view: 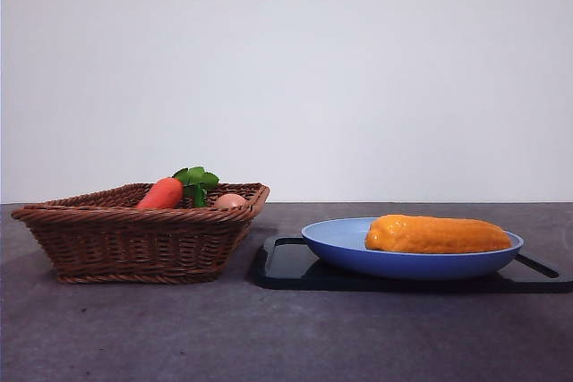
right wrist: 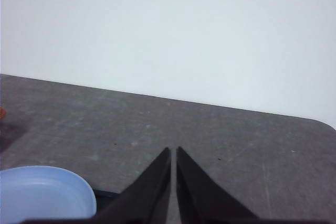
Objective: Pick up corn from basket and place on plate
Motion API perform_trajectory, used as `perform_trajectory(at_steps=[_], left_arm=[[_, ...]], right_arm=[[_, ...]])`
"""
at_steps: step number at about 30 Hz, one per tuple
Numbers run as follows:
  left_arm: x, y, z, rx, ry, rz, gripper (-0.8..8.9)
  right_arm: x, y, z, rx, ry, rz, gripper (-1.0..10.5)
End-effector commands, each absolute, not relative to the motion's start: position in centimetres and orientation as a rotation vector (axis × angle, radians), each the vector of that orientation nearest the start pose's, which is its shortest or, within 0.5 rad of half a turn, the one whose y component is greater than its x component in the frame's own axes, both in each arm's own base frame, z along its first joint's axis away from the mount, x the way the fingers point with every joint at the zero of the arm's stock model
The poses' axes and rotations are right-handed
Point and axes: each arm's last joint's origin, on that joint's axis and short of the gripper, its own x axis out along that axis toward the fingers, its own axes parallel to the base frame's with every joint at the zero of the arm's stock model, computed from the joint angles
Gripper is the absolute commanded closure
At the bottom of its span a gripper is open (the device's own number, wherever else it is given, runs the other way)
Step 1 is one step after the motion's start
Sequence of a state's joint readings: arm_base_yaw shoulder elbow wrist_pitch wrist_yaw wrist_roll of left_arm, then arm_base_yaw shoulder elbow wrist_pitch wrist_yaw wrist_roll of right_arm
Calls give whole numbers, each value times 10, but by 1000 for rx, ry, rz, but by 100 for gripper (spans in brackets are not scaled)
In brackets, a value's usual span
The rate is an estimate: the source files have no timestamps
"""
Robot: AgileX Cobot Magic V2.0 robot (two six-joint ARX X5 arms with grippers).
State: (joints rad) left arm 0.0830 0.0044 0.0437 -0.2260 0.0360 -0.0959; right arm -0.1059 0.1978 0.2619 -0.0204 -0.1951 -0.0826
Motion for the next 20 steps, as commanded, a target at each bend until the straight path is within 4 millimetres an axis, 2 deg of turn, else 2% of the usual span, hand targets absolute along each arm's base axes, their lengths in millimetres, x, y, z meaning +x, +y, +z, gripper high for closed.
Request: perform_trajectory(at_steps=[1, 10, 14, 20], left_arm=[[92, 7, 149, -114, 247, 52, 806], [92, 7, 149, -114, 247, 52, 806], [92, 7, 149, -114, 247, 52, 806], [92, 7, 149, -114, 247, 52, 806]], right_arm=[[97, -6, 221, -95, -72, 52, 944], [97, -7, 180, -85, -35, 18, 944], [97, -7, 168, -64, -25, 19, 944], [97, -7, 158, -52, 78, 21, 944]])
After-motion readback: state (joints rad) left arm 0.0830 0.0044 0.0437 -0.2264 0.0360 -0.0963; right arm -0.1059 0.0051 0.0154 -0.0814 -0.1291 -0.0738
